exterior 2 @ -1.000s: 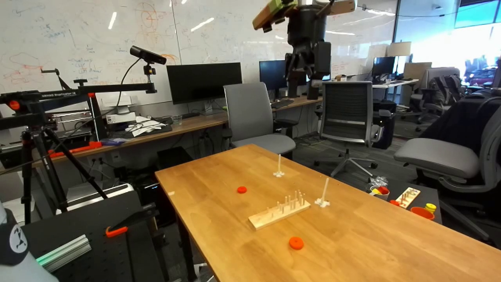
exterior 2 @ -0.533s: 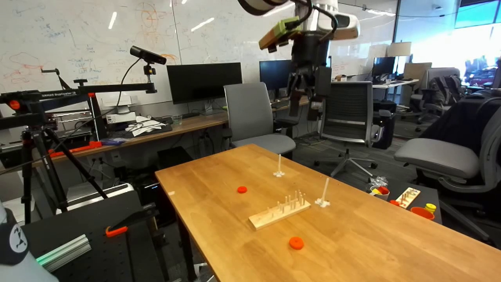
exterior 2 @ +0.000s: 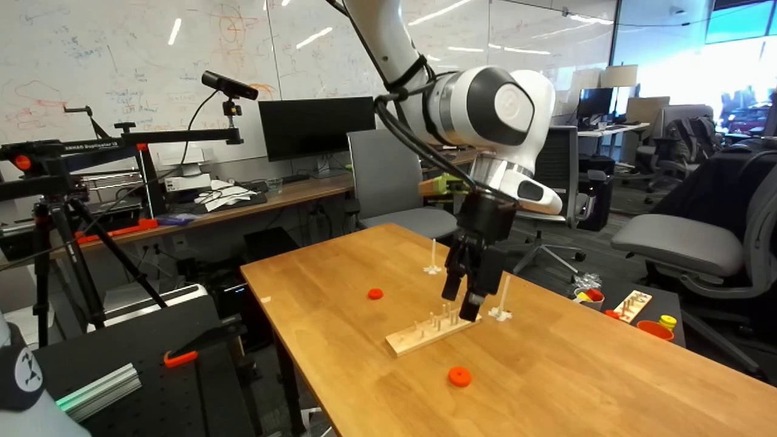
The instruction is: Pick up the orange ring on the right and place it on the wooden stand
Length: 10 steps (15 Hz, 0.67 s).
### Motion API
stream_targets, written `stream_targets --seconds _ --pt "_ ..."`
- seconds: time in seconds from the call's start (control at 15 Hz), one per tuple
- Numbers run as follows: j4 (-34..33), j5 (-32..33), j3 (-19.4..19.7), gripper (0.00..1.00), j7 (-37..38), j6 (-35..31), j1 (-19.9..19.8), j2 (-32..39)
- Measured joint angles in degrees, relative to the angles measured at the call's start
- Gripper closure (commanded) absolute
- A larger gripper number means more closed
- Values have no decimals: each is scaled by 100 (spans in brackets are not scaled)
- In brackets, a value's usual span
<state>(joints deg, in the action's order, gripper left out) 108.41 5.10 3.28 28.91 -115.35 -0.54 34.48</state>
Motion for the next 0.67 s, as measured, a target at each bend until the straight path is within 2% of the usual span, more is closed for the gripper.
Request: stream_targets --seconds 0.13,0.33,0.47,0.67 --pt "-220 -24 45 0 81 -30 29 354" --pt "-451 -233 101 0 248 -451 59 706" --pt "-530 -399 101 0 285 -689 85 841" --pt "-529 -414 115 0 283 -703 118 884"
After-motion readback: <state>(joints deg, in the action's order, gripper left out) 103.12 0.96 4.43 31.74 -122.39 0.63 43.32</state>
